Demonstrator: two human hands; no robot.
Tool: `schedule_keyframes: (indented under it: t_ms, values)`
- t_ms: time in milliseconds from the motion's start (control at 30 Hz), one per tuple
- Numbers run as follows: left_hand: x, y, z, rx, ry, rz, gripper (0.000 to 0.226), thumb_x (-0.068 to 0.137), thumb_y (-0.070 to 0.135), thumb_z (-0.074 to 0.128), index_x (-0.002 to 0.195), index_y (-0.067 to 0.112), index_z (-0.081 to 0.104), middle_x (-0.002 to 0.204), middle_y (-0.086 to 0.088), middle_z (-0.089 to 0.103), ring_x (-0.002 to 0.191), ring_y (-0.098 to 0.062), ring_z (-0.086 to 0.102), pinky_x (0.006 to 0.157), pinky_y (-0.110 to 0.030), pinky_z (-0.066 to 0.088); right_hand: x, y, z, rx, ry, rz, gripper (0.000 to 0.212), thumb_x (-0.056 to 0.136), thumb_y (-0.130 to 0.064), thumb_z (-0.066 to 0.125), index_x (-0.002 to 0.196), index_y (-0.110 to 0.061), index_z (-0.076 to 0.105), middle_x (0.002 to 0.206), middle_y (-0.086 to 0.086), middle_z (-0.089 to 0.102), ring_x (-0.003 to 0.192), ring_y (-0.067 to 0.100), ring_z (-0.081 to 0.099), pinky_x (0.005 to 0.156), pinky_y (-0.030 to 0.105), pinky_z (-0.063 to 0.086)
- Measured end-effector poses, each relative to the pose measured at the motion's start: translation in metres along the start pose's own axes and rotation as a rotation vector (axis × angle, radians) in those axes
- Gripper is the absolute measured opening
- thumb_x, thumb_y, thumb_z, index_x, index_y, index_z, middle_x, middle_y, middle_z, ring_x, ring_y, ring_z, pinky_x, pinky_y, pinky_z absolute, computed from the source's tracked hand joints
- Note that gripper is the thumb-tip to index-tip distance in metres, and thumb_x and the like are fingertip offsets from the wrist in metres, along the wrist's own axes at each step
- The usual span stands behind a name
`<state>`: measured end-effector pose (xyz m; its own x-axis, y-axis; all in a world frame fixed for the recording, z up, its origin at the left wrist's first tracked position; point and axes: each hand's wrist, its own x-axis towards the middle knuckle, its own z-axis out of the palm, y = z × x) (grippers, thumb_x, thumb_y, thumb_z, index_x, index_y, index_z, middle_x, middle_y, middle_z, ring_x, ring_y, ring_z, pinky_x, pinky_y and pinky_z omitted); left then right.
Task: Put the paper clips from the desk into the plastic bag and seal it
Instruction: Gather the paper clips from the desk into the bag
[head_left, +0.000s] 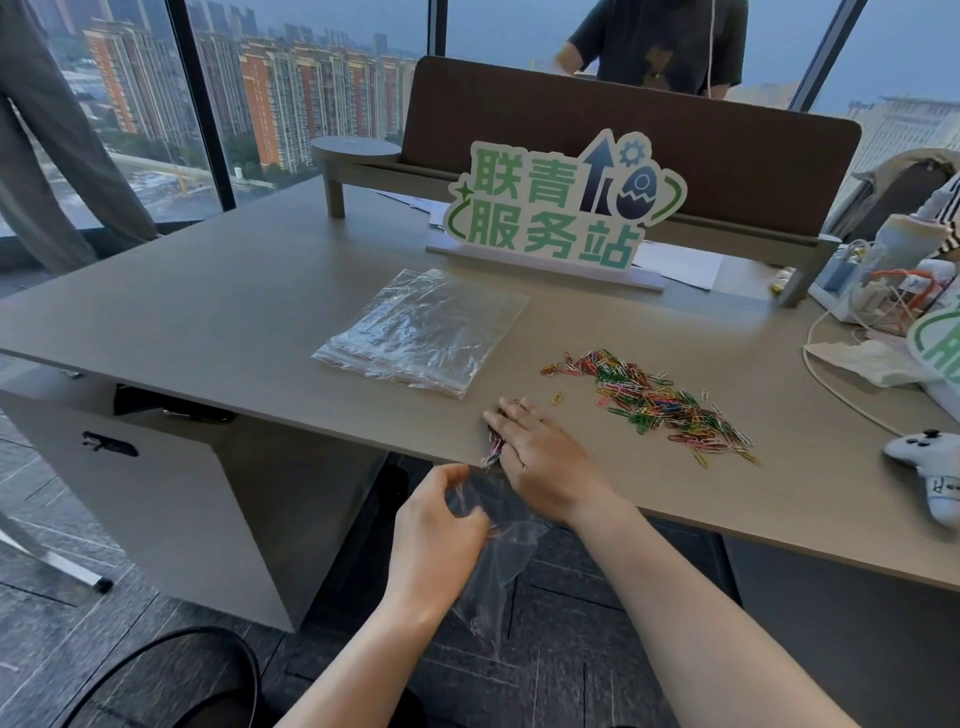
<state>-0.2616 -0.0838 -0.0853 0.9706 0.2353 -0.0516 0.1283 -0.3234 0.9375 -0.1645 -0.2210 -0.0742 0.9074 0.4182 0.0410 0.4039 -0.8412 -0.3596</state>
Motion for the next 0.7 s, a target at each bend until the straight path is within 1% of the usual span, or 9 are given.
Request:
schedule_keyframes:
  t_ms: [100, 167, 267, 367, 433, 500, 567, 633, 700]
  values:
    - [0.000, 0.000, -0.001, 0.001, 0.014, 0.005, 0.045, 0.085, 0.008, 0.065, 0.127, 0.024, 0.062, 0.117, 0.011, 0.066, 0.110, -0.013, 0.065, 0.096, -0.038, 0.056, -0.008, -0.005, 0.005, -0.005, 0.014, -0.035, 0.051, 0.097, -0.026, 0.029, 0.149, -0.027, 0.029, 0.160, -0.003, 0.017, 0.148, 0.014, 0.005, 0.120, 0.031, 0.006]
    - [0.000, -0.001, -0.002, -0.003, 0.020, 0.010, 0.045, 0.084, 0.008, 0.065, 0.126, 0.023, 0.063, 0.117, 0.010, 0.067, 0.109, -0.012, 0.065, 0.096, -0.038, 0.057, -0.014, -0.008, 0.008, -0.003, 0.027, -0.053, 0.051, 0.097, -0.026, 0.030, 0.148, -0.027, 0.030, 0.160, -0.002, 0.017, 0.148, 0.014, 0.005, 0.119, 0.030, 0.006]
    - [0.001, -0.002, -0.002, 0.008, 0.025, 0.018, 0.044, 0.083, 0.008, 0.067, 0.125, 0.022, 0.064, 0.116, 0.009, 0.069, 0.110, -0.009, 0.063, 0.097, -0.034, 0.055, -0.023, -0.015, 0.011, -0.008, 0.036, -0.086, 0.051, 0.098, -0.024, 0.031, 0.149, -0.026, 0.030, 0.160, -0.002, 0.018, 0.148, 0.014, 0.005, 0.119, 0.027, 0.004]
    - [0.002, -0.003, -0.002, 0.003, 0.028, 0.018, 0.044, 0.084, 0.009, 0.068, 0.126, 0.021, 0.063, 0.116, 0.008, 0.069, 0.112, -0.008, 0.062, 0.099, -0.033, 0.054, -0.030, -0.019, 0.009, 0.091, 0.039, -0.102, 0.051, 0.098, -0.020, 0.032, 0.149, -0.027, 0.030, 0.160, -0.005, 0.018, 0.147, 0.010, 0.006, 0.117, 0.024, 0.004]
    - [0.001, -0.003, -0.003, 0.008, 0.032, 0.014, 0.044, 0.085, 0.008, 0.067, 0.127, 0.021, 0.062, 0.117, 0.010, 0.067, 0.113, -0.010, 0.062, 0.100, -0.033, 0.053, -0.029, -0.016, 0.004, 0.169, 0.074, -0.055, 0.053, 0.097, -0.018, 0.032, 0.149, -0.028, 0.028, 0.159, -0.008, 0.018, 0.147, 0.006, 0.007, 0.117, 0.023, 0.007]
    - [0.000, -0.002, -0.003, 0.002, 0.027, 0.004, 0.046, 0.086, 0.007, 0.065, 0.129, 0.022, 0.060, 0.117, 0.011, 0.064, 0.111, -0.014, 0.066, 0.098, -0.037, 0.055, -0.024, -0.009, -0.001, 0.140, 0.093, 0.008, 0.054, 0.097, -0.018, 0.030, 0.150, -0.027, 0.025, 0.160, -0.008, 0.016, 0.146, 0.005, 0.007, 0.118, 0.025, 0.008]
    - [0.000, -0.002, -0.004, -0.007, 0.015, -0.001, 0.047, 0.086, 0.007, 0.064, 0.130, 0.022, 0.060, 0.117, 0.012, 0.063, 0.106, -0.019, 0.070, 0.094, -0.040, 0.057, -0.019, -0.004, -0.003, 0.073, 0.053, 0.042, 0.054, 0.097, -0.019, 0.029, 0.151, -0.025, 0.022, 0.160, -0.006, 0.015, 0.147, 0.007, 0.007, 0.118, 0.026, 0.006]
    - [0.000, -0.001, -0.004, -0.009, 0.011, -0.005, 0.048, 0.085, 0.007, 0.064, 0.130, 0.022, 0.060, 0.115, 0.012, 0.062, 0.105, -0.020, 0.071, 0.094, -0.040, 0.057, -0.017, -0.005, 0.000, 0.016, 0.025, 0.026, 0.054, 0.097, -0.019, 0.029, 0.151, -0.024, 0.022, 0.160, -0.003, 0.016, 0.147, 0.011, 0.008, 0.118, 0.027, 0.004]
    - [0.000, 0.000, -0.004, -0.012, 0.008, -0.007, 0.048, 0.085, 0.006, 0.064, 0.129, 0.023, 0.060, 0.114, 0.013, 0.061, 0.105, -0.020, 0.070, 0.095, -0.040, 0.057, -0.019, -0.009, 0.005, -0.006, 0.034, -0.009, 0.054, 0.098, -0.019, 0.029, 0.151, -0.023, 0.023, 0.160, -0.002, 0.017, 0.147, 0.012, 0.008, 0.119, 0.027, 0.003]
